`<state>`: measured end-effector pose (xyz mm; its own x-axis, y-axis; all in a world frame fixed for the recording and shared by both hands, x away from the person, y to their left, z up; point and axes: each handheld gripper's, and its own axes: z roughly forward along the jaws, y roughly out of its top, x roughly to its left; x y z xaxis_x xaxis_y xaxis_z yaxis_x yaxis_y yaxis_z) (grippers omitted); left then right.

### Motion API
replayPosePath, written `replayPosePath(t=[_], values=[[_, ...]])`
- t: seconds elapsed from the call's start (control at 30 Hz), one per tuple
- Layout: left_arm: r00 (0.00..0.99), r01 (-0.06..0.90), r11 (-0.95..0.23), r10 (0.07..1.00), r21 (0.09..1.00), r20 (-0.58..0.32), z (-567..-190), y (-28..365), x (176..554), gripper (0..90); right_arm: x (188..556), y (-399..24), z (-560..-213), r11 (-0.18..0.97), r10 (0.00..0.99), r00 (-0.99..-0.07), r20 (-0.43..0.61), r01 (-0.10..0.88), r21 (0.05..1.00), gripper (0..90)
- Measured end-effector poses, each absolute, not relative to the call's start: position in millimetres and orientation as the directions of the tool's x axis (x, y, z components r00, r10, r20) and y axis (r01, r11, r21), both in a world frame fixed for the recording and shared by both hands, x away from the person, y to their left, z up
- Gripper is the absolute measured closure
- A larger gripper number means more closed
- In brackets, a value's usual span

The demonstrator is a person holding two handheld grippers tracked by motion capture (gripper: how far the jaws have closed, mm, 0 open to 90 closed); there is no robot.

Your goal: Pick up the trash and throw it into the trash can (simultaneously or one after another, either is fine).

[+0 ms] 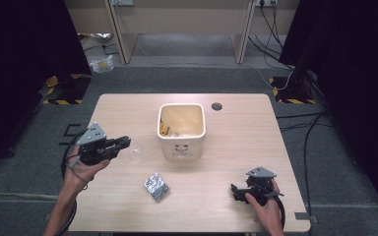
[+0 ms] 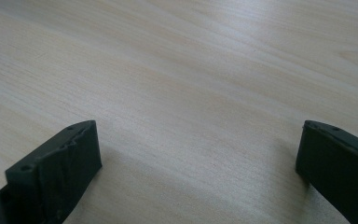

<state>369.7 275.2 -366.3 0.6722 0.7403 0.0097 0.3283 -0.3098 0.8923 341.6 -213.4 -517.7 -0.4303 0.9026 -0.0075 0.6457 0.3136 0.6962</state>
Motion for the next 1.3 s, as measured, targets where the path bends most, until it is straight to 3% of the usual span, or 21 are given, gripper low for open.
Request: replayPosePath(t=[0.87,1.3], values=[[0.645,0.262,-0.267,0.763,0.927,0.037,-313.7,266.3,407.7,81.3,341.7,-213.4,-517.7,0.316,0.902,-0.432,-0.009,0.645,0.696,0.2],[0.667,0.246,-0.246,0.745,0.937,0.021,-302.0,243.2,424.6,81.3,341.8,-213.3,-517.8,0.317,0.901,-0.434,-0.009,0.644,0.696,0.2]])
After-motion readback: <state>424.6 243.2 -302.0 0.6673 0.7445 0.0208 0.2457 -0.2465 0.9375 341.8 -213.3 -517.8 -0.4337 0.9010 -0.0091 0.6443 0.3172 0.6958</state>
